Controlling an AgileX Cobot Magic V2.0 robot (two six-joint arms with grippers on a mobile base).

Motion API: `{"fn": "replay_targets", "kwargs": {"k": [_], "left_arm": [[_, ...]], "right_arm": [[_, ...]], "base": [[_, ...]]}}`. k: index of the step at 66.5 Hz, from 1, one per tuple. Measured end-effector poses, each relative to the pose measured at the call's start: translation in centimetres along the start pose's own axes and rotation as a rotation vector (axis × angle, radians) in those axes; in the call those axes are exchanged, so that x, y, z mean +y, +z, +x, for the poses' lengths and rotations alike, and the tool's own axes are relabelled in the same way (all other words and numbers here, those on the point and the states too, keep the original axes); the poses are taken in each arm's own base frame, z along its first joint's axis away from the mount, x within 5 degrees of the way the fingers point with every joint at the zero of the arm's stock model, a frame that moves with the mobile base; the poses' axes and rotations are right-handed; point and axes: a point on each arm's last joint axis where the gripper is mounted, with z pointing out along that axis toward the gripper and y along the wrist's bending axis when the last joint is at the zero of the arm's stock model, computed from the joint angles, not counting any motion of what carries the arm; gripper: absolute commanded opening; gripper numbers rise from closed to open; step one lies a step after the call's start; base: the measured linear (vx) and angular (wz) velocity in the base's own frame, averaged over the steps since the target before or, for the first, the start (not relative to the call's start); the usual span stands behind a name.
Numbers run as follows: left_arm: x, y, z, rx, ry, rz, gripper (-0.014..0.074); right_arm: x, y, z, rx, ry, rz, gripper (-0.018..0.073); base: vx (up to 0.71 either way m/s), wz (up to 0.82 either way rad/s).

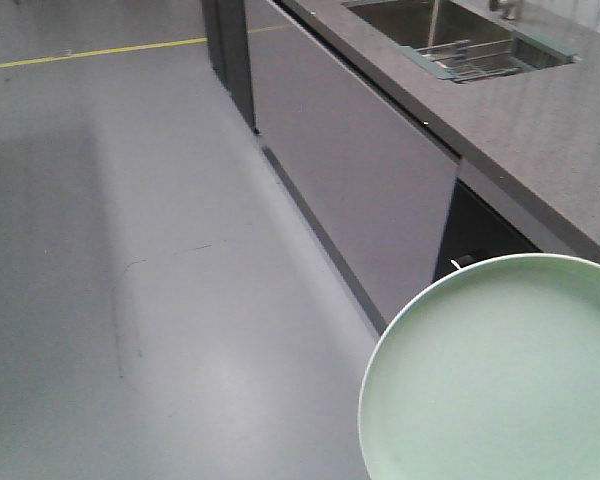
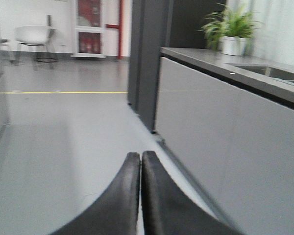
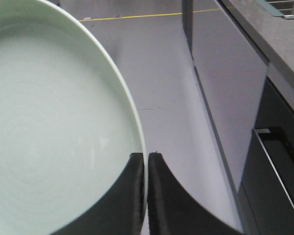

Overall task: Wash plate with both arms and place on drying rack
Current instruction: 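Hold the plate in the right gripper while the base turns away, then hold the plate in the right gripper while driving down the aisle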

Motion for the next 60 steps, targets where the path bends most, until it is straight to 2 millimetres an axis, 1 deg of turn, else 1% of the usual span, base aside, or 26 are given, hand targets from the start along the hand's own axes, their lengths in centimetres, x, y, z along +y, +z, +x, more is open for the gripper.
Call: {"fn": "replay_targets", "kwargs": {"k": [33, 60], "left_arm": [[0.00, 0.00, 0.00, 0.000, 0.000, 0.000, -0.0006], [0.00, 0.00, 0.00, 0.000, 0.000, 0.000, -0.0006]], "right_arm": [[0.00, 0.00, 0.00, 0.000, 0.000, 0.000, -0.0005], [0.00, 0.00, 0.00, 0.000, 0.000, 0.000, -0.0005]], "base": [[0.01, 0.62], [0.09, 0.35]]}}
